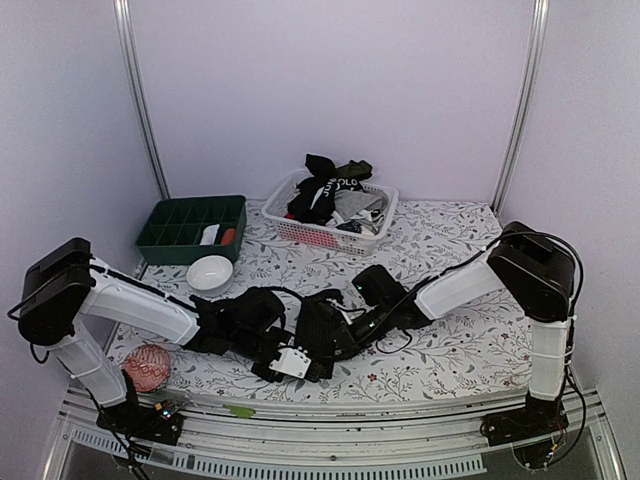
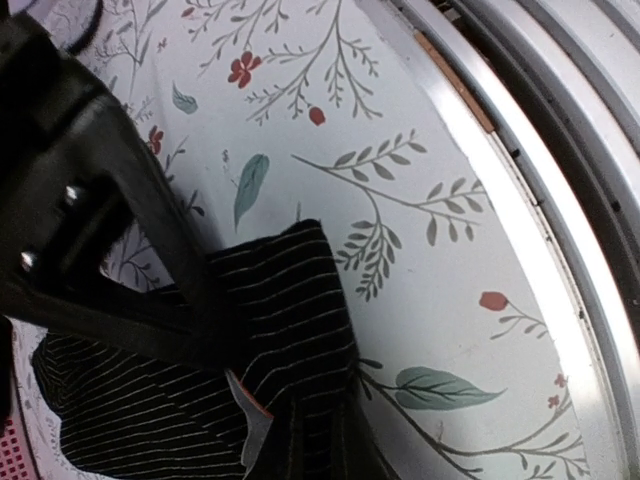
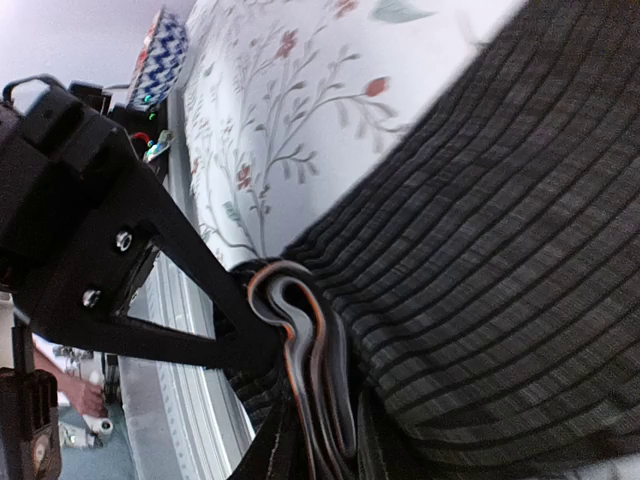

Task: Roll the underwear
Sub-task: Roll the underwear at the center of the board.

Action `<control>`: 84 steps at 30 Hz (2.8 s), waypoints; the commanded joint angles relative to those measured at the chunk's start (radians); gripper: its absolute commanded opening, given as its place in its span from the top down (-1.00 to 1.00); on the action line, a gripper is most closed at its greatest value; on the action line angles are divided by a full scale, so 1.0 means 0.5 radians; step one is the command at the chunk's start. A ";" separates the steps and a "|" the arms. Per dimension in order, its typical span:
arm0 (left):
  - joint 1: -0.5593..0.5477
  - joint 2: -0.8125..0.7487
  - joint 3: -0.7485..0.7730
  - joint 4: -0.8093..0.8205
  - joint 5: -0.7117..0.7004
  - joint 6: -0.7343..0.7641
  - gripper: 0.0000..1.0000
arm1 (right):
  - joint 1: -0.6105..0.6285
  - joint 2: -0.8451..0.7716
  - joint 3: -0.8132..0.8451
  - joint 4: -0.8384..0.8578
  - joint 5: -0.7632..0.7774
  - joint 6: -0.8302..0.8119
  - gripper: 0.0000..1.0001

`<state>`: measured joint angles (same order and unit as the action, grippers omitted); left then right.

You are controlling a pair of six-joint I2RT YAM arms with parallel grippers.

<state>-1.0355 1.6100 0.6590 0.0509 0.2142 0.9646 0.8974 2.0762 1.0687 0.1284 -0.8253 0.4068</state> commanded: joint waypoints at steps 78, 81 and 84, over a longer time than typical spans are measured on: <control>0.279 -0.576 -0.261 0.240 0.455 -0.161 -0.17 | -0.092 0.260 -0.177 0.345 -0.319 0.445 1.00; 0.215 -0.439 -0.236 0.334 0.361 -0.092 -0.16 | -0.096 0.306 -0.127 0.279 -0.326 0.471 1.00; 0.166 -0.319 -0.204 0.380 0.268 -0.048 -0.11 | -0.104 0.346 -0.079 0.237 -0.347 0.491 1.00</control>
<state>-0.9161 1.3903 0.5270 0.1463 0.4404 0.8871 0.8406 2.1635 1.0283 0.3870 -1.0332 0.6197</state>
